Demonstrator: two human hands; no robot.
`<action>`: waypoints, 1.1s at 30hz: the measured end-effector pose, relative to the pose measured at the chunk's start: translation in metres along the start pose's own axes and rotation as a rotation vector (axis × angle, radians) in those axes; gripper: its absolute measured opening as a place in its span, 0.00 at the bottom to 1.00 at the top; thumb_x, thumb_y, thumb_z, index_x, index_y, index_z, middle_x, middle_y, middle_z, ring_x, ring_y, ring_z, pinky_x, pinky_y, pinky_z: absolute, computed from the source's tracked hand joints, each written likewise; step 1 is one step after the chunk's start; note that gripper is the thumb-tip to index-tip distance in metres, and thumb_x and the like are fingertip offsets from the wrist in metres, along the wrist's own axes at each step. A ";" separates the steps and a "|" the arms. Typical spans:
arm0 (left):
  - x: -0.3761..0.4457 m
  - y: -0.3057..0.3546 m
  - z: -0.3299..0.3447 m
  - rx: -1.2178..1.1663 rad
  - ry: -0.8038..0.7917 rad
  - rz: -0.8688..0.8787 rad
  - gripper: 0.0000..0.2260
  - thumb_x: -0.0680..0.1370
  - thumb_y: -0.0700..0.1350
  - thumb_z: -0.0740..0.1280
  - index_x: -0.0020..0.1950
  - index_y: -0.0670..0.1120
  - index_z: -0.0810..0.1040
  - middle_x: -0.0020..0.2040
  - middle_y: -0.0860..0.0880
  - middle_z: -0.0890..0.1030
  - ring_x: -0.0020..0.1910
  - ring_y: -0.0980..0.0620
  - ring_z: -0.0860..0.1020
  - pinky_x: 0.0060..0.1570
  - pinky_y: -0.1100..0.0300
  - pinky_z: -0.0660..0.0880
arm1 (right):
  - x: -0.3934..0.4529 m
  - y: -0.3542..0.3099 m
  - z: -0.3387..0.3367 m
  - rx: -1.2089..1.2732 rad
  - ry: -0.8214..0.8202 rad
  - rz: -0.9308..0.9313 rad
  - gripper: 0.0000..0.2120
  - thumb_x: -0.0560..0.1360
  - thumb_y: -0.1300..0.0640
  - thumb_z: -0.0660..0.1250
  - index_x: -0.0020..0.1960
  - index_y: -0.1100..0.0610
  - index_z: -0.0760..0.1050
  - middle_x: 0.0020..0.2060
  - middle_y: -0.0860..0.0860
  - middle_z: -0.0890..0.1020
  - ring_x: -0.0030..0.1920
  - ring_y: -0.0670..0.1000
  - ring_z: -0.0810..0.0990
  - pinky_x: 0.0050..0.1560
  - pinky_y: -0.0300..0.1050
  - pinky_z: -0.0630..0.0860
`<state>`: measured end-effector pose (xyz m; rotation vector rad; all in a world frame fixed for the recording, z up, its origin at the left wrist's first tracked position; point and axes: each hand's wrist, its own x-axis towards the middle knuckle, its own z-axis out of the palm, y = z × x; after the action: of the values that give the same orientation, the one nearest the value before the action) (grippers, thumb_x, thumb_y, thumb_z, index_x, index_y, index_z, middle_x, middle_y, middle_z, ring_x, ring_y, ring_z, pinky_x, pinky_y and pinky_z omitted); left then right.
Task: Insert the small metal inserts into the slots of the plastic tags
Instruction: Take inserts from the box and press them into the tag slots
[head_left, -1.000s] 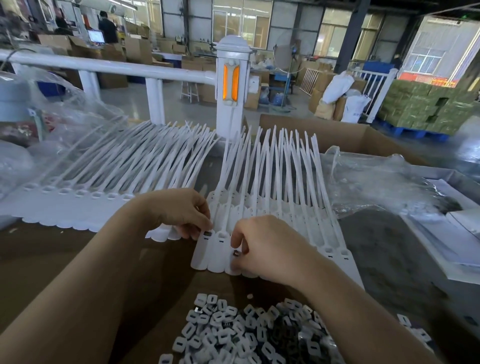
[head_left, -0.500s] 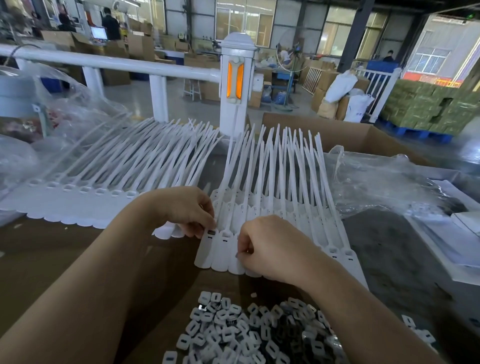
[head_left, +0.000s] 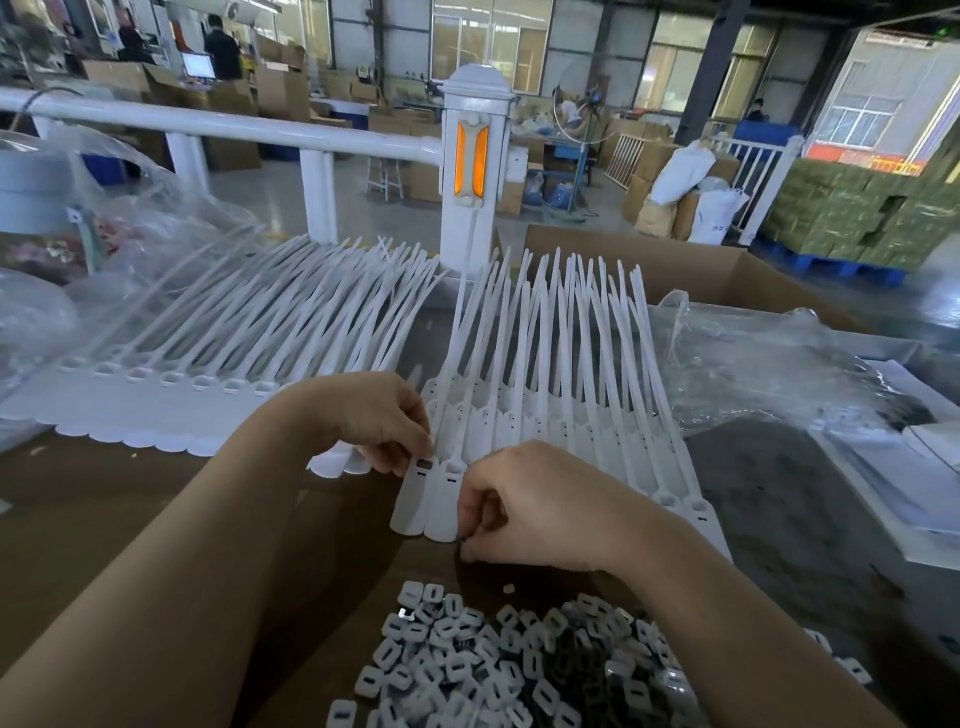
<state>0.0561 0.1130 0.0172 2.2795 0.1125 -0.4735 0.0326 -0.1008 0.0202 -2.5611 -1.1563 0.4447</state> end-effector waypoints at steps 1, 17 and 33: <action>0.000 0.000 0.000 -0.001 0.000 -0.002 0.05 0.75 0.41 0.74 0.47 0.42 0.80 0.35 0.49 0.85 0.36 0.54 0.84 0.33 0.66 0.77 | -0.001 -0.001 -0.001 0.001 -0.015 -0.008 0.05 0.73 0.49 0.75 0.45 0.45 0.78 0.38 0.41 0.78 0.38 0.38 0.77 0.35 0.31 0.68; 0.005 -0.004 0.000 0.006 0.005 -0.003 0.06 0.74 0.43 0.75 0.47 0.43 0.81 0.37 0.48 0.86 0.36 0.53 0.85 0.33 0.66 0.78 | 0.001 -0.006 0.007 -0.113 -0.042 -0.052 0.04 0.73 0.57 0.70 0.46 0.49 0.79 0.35 0.40 0.75 0.37 0.40 0.74 0.39 0.35 0.74; 0.001 0.002 0.000 -0.011 -0.008 -0.006 0.07 0.74 0.41 0.75 0.48 0.40 0.80 0.37 0.47 0.86 0.36 0.52 0.85 0.33 0.65 0.78 | 0.000 -0.013 0.007 0.109 -0.121 -0.178 0.05 0.75 0.51 0.73 0.51 0.46 0.84 0.37 0.34 0.78 0.42 0.30 0.76 0.42 0.30 0.72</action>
<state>0.0576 0.1118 0.0186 2.2671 0.1184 -0.4838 0.0211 -0.0919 0.0192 -2.3418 -1.3497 0.6086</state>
